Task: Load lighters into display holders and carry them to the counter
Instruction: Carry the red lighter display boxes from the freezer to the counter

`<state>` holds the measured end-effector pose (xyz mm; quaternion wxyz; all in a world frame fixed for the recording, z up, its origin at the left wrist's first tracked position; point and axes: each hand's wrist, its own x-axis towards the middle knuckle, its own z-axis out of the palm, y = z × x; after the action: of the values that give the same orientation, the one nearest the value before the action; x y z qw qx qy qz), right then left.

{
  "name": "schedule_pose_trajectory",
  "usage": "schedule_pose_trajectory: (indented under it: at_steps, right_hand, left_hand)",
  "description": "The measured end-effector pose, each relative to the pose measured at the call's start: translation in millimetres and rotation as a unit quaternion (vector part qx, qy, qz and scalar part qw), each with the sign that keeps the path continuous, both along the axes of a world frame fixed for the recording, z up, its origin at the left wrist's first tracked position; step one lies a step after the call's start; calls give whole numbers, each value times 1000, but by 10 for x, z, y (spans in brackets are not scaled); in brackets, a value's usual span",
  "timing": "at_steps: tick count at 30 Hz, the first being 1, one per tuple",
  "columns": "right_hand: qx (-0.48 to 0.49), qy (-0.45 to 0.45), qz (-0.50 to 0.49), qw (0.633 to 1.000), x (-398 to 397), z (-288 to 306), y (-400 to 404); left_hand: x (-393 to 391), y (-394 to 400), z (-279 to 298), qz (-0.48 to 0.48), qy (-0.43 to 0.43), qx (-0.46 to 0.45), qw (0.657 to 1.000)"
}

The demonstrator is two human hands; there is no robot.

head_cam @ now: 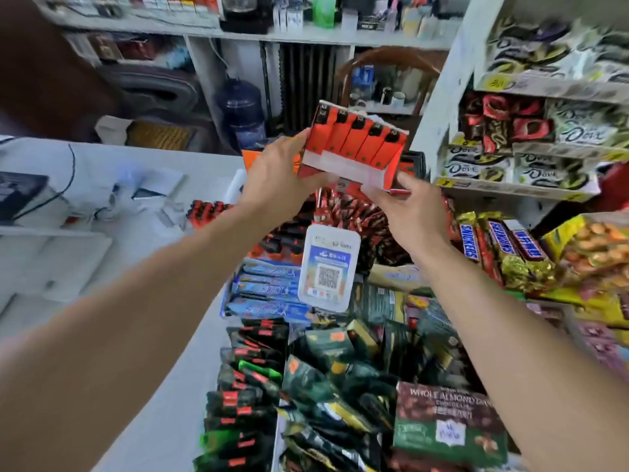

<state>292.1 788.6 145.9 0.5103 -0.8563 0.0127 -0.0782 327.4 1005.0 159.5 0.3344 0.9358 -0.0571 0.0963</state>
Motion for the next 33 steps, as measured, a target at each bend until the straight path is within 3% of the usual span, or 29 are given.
schedule_pose_trajectory:
  at_steps: [4,8,16,22,33]
  right_hand:
    - [-18,-22,-44,999,651,1,175]
    - [-25,3,-47,999,1111,-103,289]
    - [-70,33,-66,995,1575,-353,384]
    - [-114,27,-56,991,1630,-481,368]
    - [-130,28,-54,990,1397,-599,335]
  left_hand:
    - [642,101,186,-38,9,17,999]
    - [1160,195,187,-44,78,-4,996]
    - [1717,270,93,-54,172,68,981]
    - [1820,351,-65,-99,182,122,971]
    - [1657,306,-98,-73,210,56,973]
